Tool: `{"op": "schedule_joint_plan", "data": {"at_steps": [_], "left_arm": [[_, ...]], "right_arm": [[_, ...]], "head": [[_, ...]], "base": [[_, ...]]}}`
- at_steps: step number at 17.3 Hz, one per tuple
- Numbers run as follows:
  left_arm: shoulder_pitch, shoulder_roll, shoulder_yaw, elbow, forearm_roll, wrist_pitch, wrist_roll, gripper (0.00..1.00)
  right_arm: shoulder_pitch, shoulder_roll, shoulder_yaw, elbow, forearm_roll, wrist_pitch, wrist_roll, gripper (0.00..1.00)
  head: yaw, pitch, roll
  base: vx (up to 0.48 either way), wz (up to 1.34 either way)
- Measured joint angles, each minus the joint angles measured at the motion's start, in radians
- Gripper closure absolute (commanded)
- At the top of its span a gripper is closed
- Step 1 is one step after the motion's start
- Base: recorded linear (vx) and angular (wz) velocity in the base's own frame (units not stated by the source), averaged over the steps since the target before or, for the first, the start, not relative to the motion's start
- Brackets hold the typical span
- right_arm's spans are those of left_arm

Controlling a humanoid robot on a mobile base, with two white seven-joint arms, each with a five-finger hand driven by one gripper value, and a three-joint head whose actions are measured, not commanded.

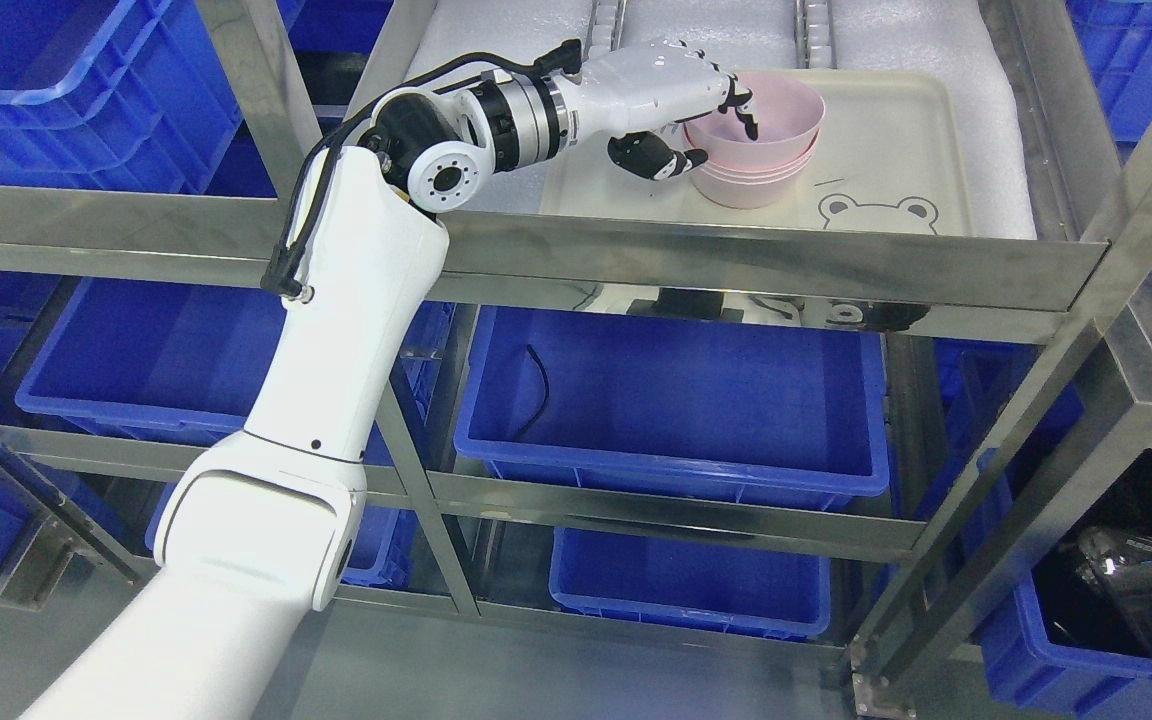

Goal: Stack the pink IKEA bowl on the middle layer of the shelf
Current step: 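Open the left hand and withdraw it from the stacked bowls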

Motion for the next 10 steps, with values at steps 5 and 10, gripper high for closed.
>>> {"op": "schedule_joint_plan", "data": {"at_steps": [5, 10], "left_arm": [[-0.006, 0.000, 0.035, -0.022, 0.053, -0.008, -0.001, 0.17], [-0.018, 0.000, 0.057, -0.082, 0.342, 0.103, 0.005, 0.17]], "right_arm": [[0.000, 0.000, 0.000, 0.000, 0.000, 0.000, 0.000, 0.00], [0.000, 0.000, 0.000, 0.000, 0.000, 0.000, 0.002, 0.00]], "head": [[0.0000, 0.000, 0.000], [0.0000, 0.000, 0.000]], "base": [[0.000, 0.00], [0.000, 0.00]]}}
